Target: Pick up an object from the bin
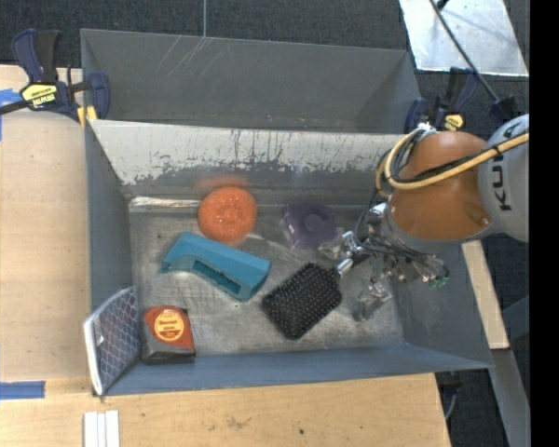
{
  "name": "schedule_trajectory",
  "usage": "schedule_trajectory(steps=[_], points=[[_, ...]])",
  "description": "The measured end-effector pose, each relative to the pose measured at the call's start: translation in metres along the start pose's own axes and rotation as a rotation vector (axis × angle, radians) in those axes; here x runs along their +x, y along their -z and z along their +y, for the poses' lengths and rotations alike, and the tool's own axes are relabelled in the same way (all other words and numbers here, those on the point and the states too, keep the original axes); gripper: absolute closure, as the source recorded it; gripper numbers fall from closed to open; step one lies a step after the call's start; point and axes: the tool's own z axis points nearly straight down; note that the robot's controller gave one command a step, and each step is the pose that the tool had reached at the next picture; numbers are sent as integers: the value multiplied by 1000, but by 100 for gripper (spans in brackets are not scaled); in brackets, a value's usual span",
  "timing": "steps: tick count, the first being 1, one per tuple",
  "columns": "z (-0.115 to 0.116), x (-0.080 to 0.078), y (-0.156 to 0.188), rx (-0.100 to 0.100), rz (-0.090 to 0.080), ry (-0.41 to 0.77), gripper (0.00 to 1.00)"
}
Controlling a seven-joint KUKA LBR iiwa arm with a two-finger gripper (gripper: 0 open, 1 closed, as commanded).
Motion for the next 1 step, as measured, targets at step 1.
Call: schedule_trajectory(steps=[1], points=[[21, 0, 1, 6, -2, 61, 0]])
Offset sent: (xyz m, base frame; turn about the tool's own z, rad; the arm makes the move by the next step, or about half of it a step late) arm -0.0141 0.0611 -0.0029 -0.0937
